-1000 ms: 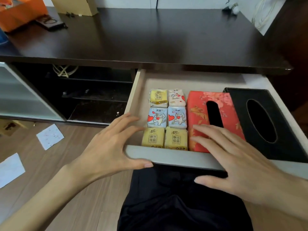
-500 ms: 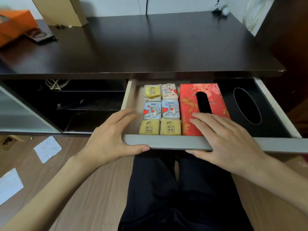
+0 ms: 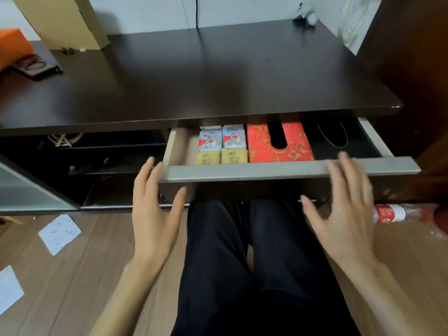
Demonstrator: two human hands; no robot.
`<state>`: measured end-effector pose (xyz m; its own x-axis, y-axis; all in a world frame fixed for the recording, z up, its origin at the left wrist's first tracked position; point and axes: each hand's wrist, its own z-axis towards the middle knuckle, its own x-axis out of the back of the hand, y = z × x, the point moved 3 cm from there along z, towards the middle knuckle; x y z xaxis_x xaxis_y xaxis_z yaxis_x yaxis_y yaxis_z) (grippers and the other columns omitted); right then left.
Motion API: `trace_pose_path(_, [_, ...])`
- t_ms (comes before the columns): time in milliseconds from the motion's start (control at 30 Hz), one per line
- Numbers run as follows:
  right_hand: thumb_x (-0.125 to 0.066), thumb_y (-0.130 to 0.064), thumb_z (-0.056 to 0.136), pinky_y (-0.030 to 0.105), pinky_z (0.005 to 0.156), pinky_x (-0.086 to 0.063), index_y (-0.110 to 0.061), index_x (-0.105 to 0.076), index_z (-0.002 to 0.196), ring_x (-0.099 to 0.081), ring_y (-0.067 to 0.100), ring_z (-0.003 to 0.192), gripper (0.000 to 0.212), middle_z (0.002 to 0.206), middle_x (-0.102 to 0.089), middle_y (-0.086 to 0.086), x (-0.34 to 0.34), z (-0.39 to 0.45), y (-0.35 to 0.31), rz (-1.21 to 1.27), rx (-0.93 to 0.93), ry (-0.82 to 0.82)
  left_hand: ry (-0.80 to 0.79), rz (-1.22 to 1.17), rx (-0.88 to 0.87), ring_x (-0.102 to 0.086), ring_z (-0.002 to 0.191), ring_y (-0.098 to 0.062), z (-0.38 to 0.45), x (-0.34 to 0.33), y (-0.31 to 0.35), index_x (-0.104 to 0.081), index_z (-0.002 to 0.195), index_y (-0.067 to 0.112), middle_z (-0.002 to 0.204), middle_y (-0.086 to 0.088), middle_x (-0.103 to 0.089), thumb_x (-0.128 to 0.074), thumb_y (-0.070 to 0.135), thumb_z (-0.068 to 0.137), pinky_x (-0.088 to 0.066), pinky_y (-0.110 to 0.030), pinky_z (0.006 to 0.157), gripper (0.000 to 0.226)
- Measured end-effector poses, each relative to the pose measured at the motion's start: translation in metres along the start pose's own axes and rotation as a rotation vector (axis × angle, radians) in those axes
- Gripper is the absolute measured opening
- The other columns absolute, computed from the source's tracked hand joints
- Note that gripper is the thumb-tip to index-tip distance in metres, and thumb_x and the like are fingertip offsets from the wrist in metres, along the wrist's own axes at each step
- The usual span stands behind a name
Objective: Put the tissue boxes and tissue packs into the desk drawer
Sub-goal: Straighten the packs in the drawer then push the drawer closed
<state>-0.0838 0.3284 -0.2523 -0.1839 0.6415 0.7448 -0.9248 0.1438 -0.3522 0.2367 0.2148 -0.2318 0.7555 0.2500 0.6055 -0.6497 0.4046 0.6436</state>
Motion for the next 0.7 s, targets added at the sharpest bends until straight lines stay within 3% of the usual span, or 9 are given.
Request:
trace_pose_path(67, [-0.064, -0.044, 0.09, 0.02, 0.124, -0.003, -0.01, -0.021, 0.161, -0.009, 0.023, 0.158, 0.09, 0.172, -0.012, 0.009, 0.003, -0.022, 0.017, 0.103, -0.226, 0.032, 0.035, -0.095, 0.16, -0.017, 0.148, -0.002, -0.037, -0.01, 0.001, -0.026, 0.155, 0.02, 0.164, 0.008, -0.017, -0.065, 0.023, 0.093, -0.017, -0.009, 0.113, 0.073])
trace_pose_path(133, [-0.066, -0.046, 0.09, 0.012, 0.119, -0.001, -0.013, -0.01, 0.163, -0.003, 0.02, 0.158, 0.098, 0.174, 0.0, 0.003, 0.0, -0.034, 0.029, 0.231, -0.406, 0.059, -0.007, -0.167, 0.255, -0.006, 0.149, 0.002, -0.062, -0.024, 0.008, -0.013, 0.158, 0.022, 0.166, 0.012, -0.004, -0.063, 0.021, 0.095, -0.01, -0.006, 0.112, 0.08])
trace_pose_path(200, [-0.066, -0.047, 0.091, 0.021, 0.122, -0.006, -0.015, -0.005, 0.164, 0.0, 0.019, 0.159, 0.1, 0.174, 0.007, 0.0, -0.01, -0.033, 0.032, 0.333, -0.494, 0.061, -0.067, -0.203, 0.266, 0.002, 0.149, 0.004, -0.07, -0.041, 0.017, -0.003, 0.159, 0.021, 0.167, 0.012, 0.005, -0.059, 0.018, 0.096, -0.004, -0.007, 0.112, 0.084])
trace_pose_path(300, [-0.069, -0.04, 0.096, 0.049, 0.127, -0.015, -0.006, 0.002, 0.163, 0.007, 0.025, 0.159, 0.104, 0.172, 0.018, 0.007, -0.028, -0.019, 0.024, 0.391, -0.532, 0.044, -0.139, -0.247, 0.264, 0.007, 0.148, 0.005, -0.059, -0.066, 0.029, 0.005, 0.159, 0.025, 0.164, 0.015, 0.019, -0.056, 0.016, 0.099, -0.004, -0.009, 0.114, 0.086])
trace_pose_path(367, [-0.071, -0.035, 0.096, 0.054, 0.126, -0.016, -0.003, 0.005, 0.162, 0.009, 0.03, 0.158, 0.106, 0.171, 0.022, 0.011, -0.039, -0.01, 0.02, 0.402, -0.552, 0.056, -0.155, -0.252, 0.26, 0.01, 0.147, 0.006, -0.049, -0.078, 0.033, 0.006, 0.158, 0.03, 0.16, 0.018, 0.029, -0.054, 0.02, 0.1, -0.004, -0.004, 0.109, 0.083])
trace_pose_path(433, [-0.07, -0.034, 0.097, 0.044, 0.126, -0.009, -0.002, 0.005, 0.162, 0.008, 0.033, 0.158, 0.104, 0.171, 0.021, 0.012, -0.048, 0.0, 0.023, 0.39, -0.554, 0.062, -0.159, -0.255, 0.247, 0.01, 0.147, 0.005, -0.038, -0.086, 0.033, 0.006, 0.157, 0.032, 0.159, 0.018, 0.032, -0.052, 0.021, 0.101, -0.005, -0.005, 0.109, 0.082])
trace_pose_path(533, [-0.067, -0.031, 0.098, 0.031, 0.12, -0.004, -0.006, 0.003, 0.163, 0.005, 0.029, 0.158, 0.099, 0.172, 0.019, 0.008, -0.059, 0.018, 0.032, 0.375, -0.542, 0.045, -0.176, -0.23, 0.221, 0.006, 0.15, -0.003, -0.016, -0.094, 0.022, 0.006, 0.157, 0.033, 0.16, 0.018, 0.03, -0.053, 0.02, 0.101, -0.01, -0.02, 0.113, 0.082])
trace_pose_path(633, [-0.066, -0.026, 0.099, 0.017, 0.117, 0.001, -0.011, 0.003, 0.164, 0.008, 0.013, 0.155, 0.096, 0.172, 0.019, 0.003, -0.071, 0.04, 0.04, 0.369, -0.516, 0.041, -0.2, -0.196, 0.219, 0.008, 0.145, 0.005, 0.008, -0.103, 0.011, 0.006, 0.157, 0.034, 0.16, 0.02, 0.027, -0.053, 0.02, 0.1, -0.01, -0.02, 0.111, 0.083])
trace_pose_path(700, [-0.066, -0.02, 0.098, 0.013, 0.116, 0.001, -0.012, 0.003, 0.164, 0.009, 0.009, 0.154, 0.096, 0.172, 0.019, 0.002, -0.081, 0.054, 0.041, 0.388, -0.514, 0.059, -0.218, -0.179, 0.201, 0.004, 0.147, 0.001, 0.024, -0.109, 0.008, 0.006, 0.158, 0.033, 0.16, 0.02, 0.028, -0.051, 0.021, 0.101, -0.01, -0.018, 0.109, 0.081])
